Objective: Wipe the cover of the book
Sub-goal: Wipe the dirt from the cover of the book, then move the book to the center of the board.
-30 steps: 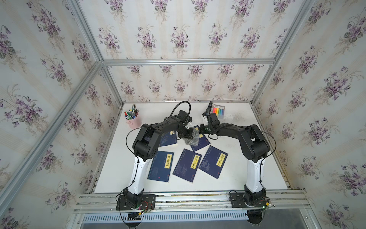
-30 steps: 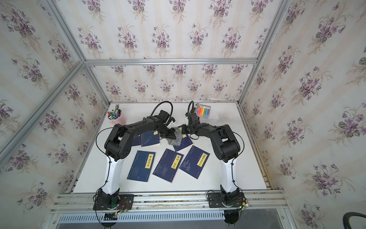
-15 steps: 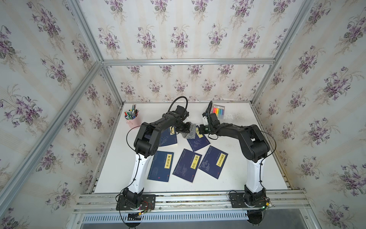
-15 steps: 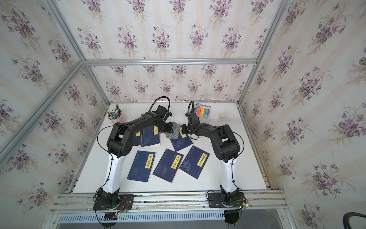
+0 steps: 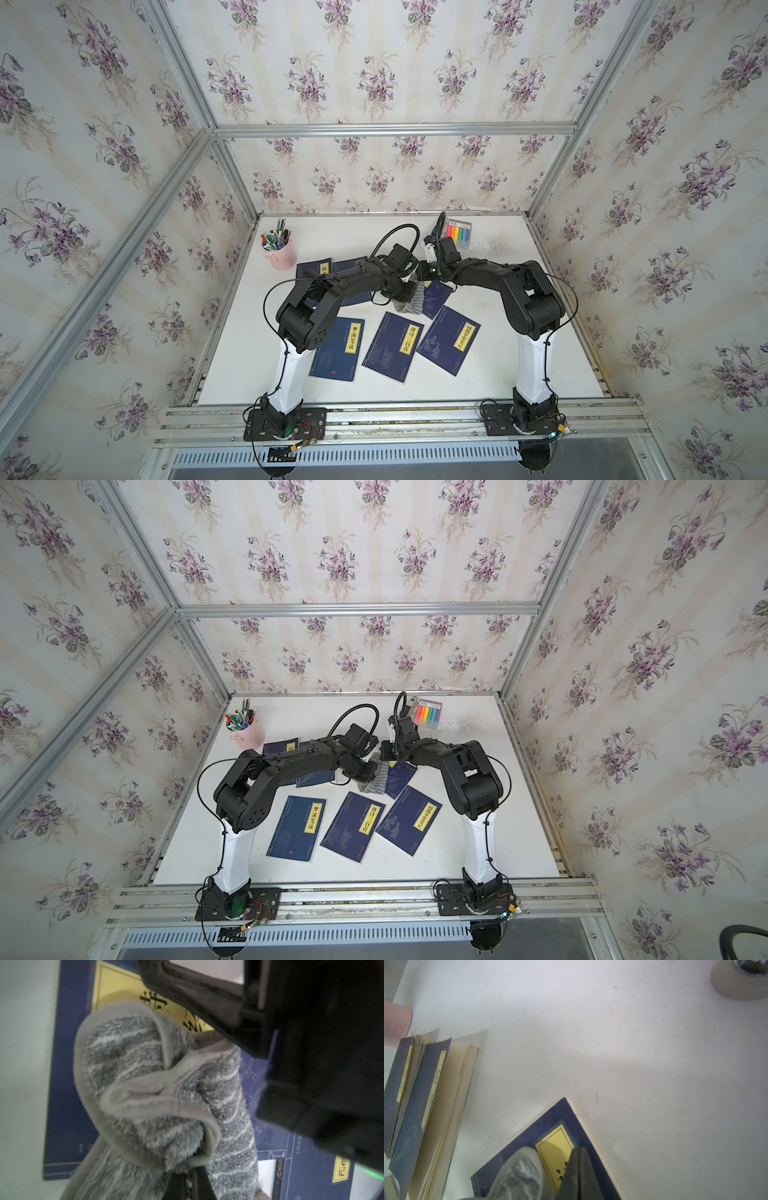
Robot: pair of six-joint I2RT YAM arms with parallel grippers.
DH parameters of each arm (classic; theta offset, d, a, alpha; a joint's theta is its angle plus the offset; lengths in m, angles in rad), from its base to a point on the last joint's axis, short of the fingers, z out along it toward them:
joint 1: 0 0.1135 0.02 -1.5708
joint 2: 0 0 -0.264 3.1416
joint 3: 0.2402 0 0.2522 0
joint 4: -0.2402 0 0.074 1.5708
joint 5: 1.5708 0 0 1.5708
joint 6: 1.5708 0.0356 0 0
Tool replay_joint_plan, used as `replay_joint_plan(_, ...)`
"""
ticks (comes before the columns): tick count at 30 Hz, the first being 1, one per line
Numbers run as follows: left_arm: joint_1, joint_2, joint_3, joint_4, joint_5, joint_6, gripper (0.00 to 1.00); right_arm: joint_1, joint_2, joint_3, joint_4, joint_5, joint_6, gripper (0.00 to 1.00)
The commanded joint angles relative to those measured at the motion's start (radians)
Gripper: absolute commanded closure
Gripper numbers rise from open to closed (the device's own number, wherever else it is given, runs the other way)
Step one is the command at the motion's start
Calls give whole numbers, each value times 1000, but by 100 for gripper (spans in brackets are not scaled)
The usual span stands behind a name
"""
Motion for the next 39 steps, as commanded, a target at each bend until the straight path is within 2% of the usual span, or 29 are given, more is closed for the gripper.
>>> replay_joint_plan(1,-6,-10,-36,-42,30,-51,100,0,10,-27,-181,45,8,100)
replay_joint_plan(7,-3,-14,-32,-59,12,-40,100,-17,-40,-65,-136,1,22,100)
replay_joint_plan(9,3,-7,-23,-67,15,-36,100,-29,-77,-90,-123,-11,26,96)
replay_joint_plan(15,29,22,23,-81,23,-26,100,-60,-208,-154,-149,15,17,73)
replay_joint_plan(24,111,78,177,-151,21,10,100,-78,-342,-275,-174,63,24,52)
replay_joint_plan(31,150,-76,137,-139,-11,66,100,-80,-374,-348,-131,10,41,51)
replay_joint_plan(39,167,-255,45,-144,-39,85,100,-75,-312,-318,-77,-112,65,51)
